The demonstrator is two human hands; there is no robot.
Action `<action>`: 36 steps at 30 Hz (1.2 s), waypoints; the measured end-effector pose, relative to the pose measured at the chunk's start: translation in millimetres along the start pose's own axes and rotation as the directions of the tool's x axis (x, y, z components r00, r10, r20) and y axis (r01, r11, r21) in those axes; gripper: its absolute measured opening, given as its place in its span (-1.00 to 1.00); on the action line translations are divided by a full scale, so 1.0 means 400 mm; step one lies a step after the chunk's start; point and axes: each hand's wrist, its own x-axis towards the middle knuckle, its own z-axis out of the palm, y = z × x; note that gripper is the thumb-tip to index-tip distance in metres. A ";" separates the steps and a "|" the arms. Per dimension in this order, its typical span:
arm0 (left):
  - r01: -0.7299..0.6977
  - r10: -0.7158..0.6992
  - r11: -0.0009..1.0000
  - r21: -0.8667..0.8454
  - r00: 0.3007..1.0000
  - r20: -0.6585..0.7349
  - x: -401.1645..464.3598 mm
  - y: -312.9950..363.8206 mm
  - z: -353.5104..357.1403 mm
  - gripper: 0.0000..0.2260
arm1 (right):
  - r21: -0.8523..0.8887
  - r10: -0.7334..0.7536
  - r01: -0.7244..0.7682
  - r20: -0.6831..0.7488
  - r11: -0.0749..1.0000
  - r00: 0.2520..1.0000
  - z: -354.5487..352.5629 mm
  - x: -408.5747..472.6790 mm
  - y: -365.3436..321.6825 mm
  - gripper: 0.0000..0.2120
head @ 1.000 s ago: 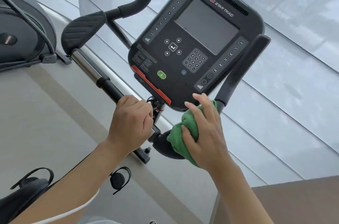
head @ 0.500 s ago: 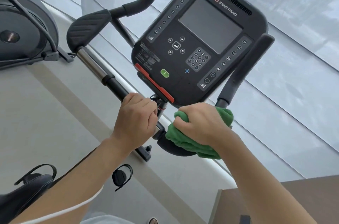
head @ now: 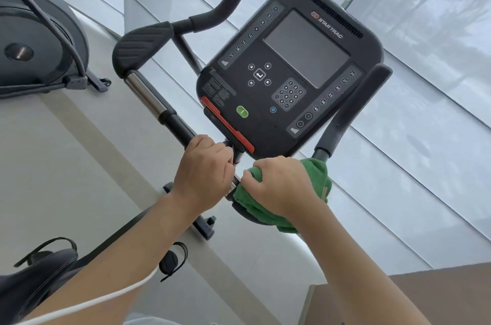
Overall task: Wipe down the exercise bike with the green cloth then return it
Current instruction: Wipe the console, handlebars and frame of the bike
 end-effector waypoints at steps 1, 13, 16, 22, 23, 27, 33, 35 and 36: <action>0.004 -0.004 1.000 0.001 1.000 0.001 0.001 0.000 0.002 -0.75 | 0.019 -0.011 0.012 -0.070 1.000 0.997 0.008 -0.017 -0.007 -0.58; 0.009 -0.009 1.000 0.021 1.000 0.016 0.005 0.002 0.002 -0.77 | 0.126 -0.193 0.162 0.295 0.979 0.936 -0.022 0.100 0.025 -0.55; 0.001 -0.001 1.000 0.008 1.000 0.014 0.000 0.005 -0.004 -0.75 | 0.168 -0.183 0.151 0.197 0.974 0.963 -0.026 0.096 0.028 -0.58; -0.001 0.000 1.000 0.012 0.999 0.038 -0.002 0.011 -0.012 -0.72 | 0.170 -0.030 0.165 -0.601 0.971 0.798 0.014 -0.015 0.044 -0.69; 0.001 -0.001 1.000 0.009 0.999 0.045 -0.001 0.010 -0.013 -0.72 | 0.121 -0.050 0.173 -0.665 0.977 0.745 0.022 -0.029 0.056 -0.71; 0.018 -0.019 1.000 0.015 0.998 0.052 -0.002 0.012 -0.010 -0.73 | 0.094 -0.020 0.097 -0.613 0.991 0.790 0.016 -0.058 0.106 -0.81; 0.022 -0.024 0.999 0.030 0.999 0.049 -0.001 0.015 -0.009 -0.76 | 0.015 -0.008 0.009 -0.080 1.000 0.997 -0.031 -0.001 0.112 -0.55; 0.020 -0.021 0.999 0.030 0.999 0.041 -0.001 0.013 -0.007 -0.78 | -0.012 0.024 -0.023 0.069 1.000 0.997 -0.043 0.037 0.104 -0.51; 0.020 -0.020 1.000 0.024 0.999 0.032 -0.002 0.012 -0.006 -0.79 | -0.029 0.034 -0.030 0.143 0.999 0.989 -0.047 0.057 0.098 -0.52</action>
